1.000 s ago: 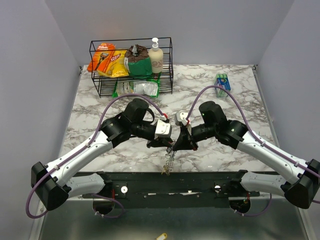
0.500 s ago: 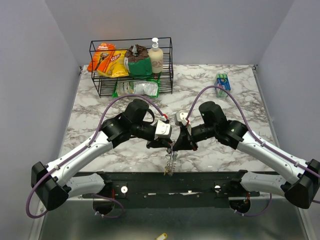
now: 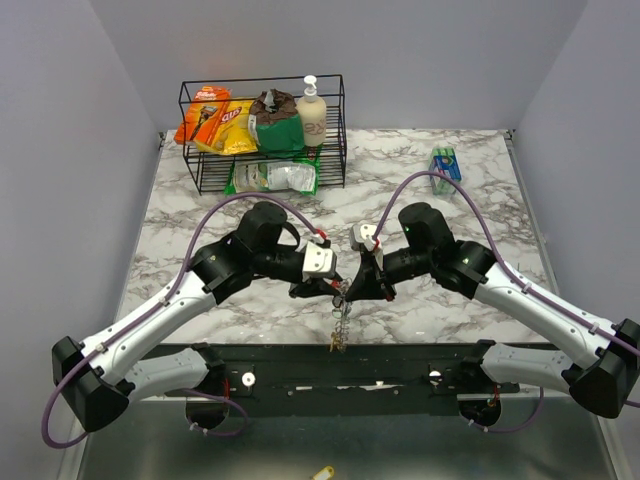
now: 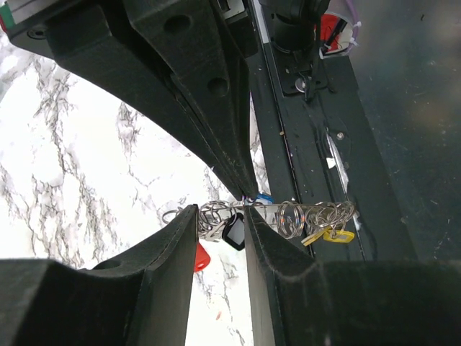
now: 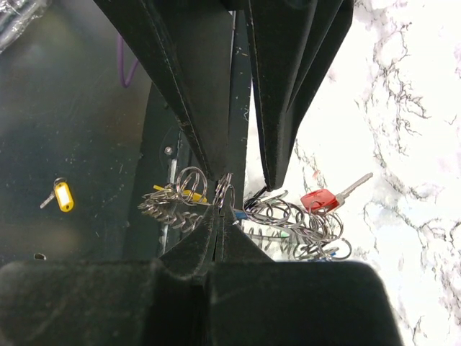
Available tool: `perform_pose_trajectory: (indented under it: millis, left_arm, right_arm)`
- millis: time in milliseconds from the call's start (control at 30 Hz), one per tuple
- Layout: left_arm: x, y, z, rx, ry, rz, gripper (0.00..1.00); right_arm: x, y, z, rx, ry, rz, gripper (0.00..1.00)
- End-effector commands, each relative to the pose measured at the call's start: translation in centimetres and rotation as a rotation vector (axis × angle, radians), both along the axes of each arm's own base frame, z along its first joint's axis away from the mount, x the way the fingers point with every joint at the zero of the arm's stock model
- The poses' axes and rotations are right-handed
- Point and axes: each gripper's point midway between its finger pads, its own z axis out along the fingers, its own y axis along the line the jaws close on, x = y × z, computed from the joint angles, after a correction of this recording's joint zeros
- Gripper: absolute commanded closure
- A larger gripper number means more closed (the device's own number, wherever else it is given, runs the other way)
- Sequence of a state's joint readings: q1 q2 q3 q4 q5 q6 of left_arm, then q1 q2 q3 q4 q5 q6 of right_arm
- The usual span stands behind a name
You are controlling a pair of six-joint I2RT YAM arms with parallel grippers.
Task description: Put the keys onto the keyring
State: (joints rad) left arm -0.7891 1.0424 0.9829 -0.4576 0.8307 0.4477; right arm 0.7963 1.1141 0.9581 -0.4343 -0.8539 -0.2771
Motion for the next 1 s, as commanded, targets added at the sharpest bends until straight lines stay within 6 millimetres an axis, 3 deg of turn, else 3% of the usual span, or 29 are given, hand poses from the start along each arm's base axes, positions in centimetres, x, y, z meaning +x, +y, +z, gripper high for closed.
perform_pose_trajectory:
  millis: [0,700,833,967]
  left_arm:
    - [0.1,-0.2,-0.3,0.002,0.021,-0.003,0.62]
    - [0.3,-0.7,-1.0,0.026,0.041,-0.015,0.71]
    - [0.4,-0.5,0.2,-0.003,-0.005,0.005,0.63]
    - [0.1,-0.3,0.9,-0.019,-0.009,0.002,0.61]
  right_arm:
    - [0.2,0.2,1.3,0.053,-0.039,-0.001,0.99]
    - [0.3,0.3,1.2,0.052,-0.038,-0.003,0.99]
    - [0.3,0.3,1.2,0.052,-0.037,-0.003,0.99]
    - [0.3,0.3,1.0,0.050,-0.036,-0.005,0.99]
